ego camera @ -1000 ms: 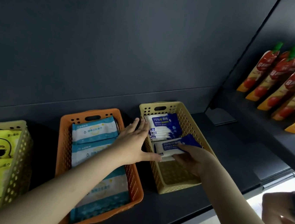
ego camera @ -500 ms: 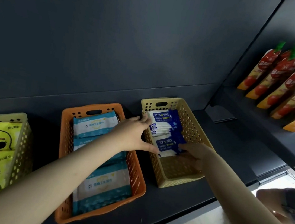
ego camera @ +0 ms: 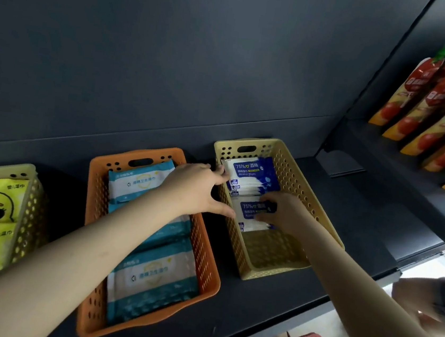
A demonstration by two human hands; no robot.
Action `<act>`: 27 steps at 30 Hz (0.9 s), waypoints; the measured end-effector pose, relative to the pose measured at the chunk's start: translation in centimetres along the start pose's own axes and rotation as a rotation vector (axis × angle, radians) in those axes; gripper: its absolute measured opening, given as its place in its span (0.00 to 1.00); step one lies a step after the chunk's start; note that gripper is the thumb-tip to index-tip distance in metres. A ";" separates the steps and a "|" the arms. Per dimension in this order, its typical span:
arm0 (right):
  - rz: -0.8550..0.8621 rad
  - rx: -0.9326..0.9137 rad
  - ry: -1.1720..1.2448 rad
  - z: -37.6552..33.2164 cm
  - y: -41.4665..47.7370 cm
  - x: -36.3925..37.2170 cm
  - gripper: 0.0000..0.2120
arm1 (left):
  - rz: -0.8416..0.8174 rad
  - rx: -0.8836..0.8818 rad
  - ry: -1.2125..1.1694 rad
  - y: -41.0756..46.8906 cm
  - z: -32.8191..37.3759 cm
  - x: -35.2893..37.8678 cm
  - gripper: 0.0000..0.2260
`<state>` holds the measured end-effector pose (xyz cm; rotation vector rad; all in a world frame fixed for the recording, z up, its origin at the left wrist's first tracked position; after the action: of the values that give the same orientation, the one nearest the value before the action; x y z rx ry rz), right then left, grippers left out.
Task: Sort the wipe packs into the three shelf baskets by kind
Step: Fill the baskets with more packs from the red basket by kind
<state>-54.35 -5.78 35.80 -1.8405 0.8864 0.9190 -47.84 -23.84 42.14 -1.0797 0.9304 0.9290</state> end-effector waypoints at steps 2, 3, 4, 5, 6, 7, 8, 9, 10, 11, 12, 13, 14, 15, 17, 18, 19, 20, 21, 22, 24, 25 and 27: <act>0.143 -0.063 0.055 -0.7 0.6 -1.9 0.21 | 0.003 -0.004 0.001 0.0 -0.1 -0.1 0.43; 0.216 -0.095 0.074 -1.2 1.0 -3.0 0.21 | 0.001 -0.008 0.000 0.0 -0.1 -0.1 0.43; 0.257 -0.131 0.079 -1.7 1.6 -3.8 0.22 | -0.006 -0.010 -0.001 0.1 -0.1 0.0 0.43; 0.255 -0.164 0.060 -2.3 2.3 -4.2 0.23 | -0.011 -0.011 -0.001 0.1 -0.1 0.0 0.44; 0.219 -0.192 0.020 -2.8 3.2 -4.3 0.25 | -0.013 -0.012 -0.001 0.2 -0.1 0.1 0.44; 0.162 -0.212 -0.029 -3.2 4.1 -4.0 0.26 | -0.014 -0.015 -0.001 0.2 -0.1 0.1 0.44; 0.104 -0.226 -0.072 -3.5 4.9 -3.6 0.26 | -0.014 -0.020 0.003 0.2 -0.2 0.1 0.44; 0.059 -0.240 -0.103 -3.6 5.6 -3.2 0.27 | -0.014 -0.025 0.010 0.3 -0.2 0.0 0.44; 0.038 -0.255 -0.115 -3.6 6.0 -2.9 0.26 | -0.014 -0.031 0.017 0.3 -0.2 0.0 0.44; 0.034 -0.266 -0.101 -3.5 6.1 -2.9 0.26 | -0.015 -0.035 0.022 0.4 -0.2 0.0 0.44; 0.037 -0.277 -0.073 -3.4 6.0 -3.0 0.25 | -0.018 -0.038 0.024 0.4 -0.2 0.0 0.44; 0.033 -0.285 -0.049 -3.1 5.8 -3.1 0.25 | -0.020 -0.042 0.023 0.5 -0.2 0.0 0.44; 0.016 -0.288 -0.045 -2.9 5.4 -3.1 0.25 | -0.020 -0.044 0.021 0.5 -0.2 -0.1 0.44; -0.007 -0.282 -0.055 -2.6 4.9 -3.0 0.24 | -0.019 -0.043 0.016 0.5 -0.2 0.0 0.44; -0.036 -0.278 -0.088 -2.1 3.7 -2.5 0.24 | -0.017 -0.043 -0.002 0.5 -0.3 0.0 0.43; -0.041 -0.287 -0.108 -1.9 3.0 -2.2 0.23 | -0.016 -0.044 -0.012 0.4 -0.4 0.1 0.44; -0.047 -0.299 -0.129 -1.8 2.4 -1.8 0.22 | -0.016 -0.044 -0.019 0.3 -0.4 0.2 0.44; -0.055 -0.306 -0.147 -1.7 1.9 -1.4 0.21 | -0.013 -0.044 -0.021 0.2 -0.5 0.3 0.44; -0.061 -0.305 -0.158 -1.5 1.5 -1.1 0.21 | -0.010 -0.042 -0.020 0.2 -0.5 0.3 0.44; -0.056 -0.299 -0.162 -1.4 1.2 -0.9 0.21 | -0.009 -0.040 -0.017 0.2 -0.4 0.3 0.44; -0.014 -0.288 -0.156 -1.3 1.0 -0.9 0.21 | -0.008 -0.039 -0.017 0.1 -0.4 0.2 0.43; 0.011 -0.280 -0.144 -1.3 1.1 -0.9 0.21 | -0.009 -0.037 -0.016 0.1 -0.3 0.2 0.43; 0.053 -0.261 -0.111 -1.3 1.3 -1.1 0.22 | -0.013 -0.034 -0.018 0.1 -0.3 0.2 0.43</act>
<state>-55.67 -7.21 36.72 -1.9702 0.7790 1.2054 -47.89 -24.10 41.83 -1.1039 0.8944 0.9450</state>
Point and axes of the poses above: each hand's wrist, its own y-axis towards the middle knuckle, its own x-axis out of the palm, z = x × y, the point moved 7 cm from there along y, towards the middle knuckle, and after that the axes turned 4 degrees about -z, right-handed, at the moved point
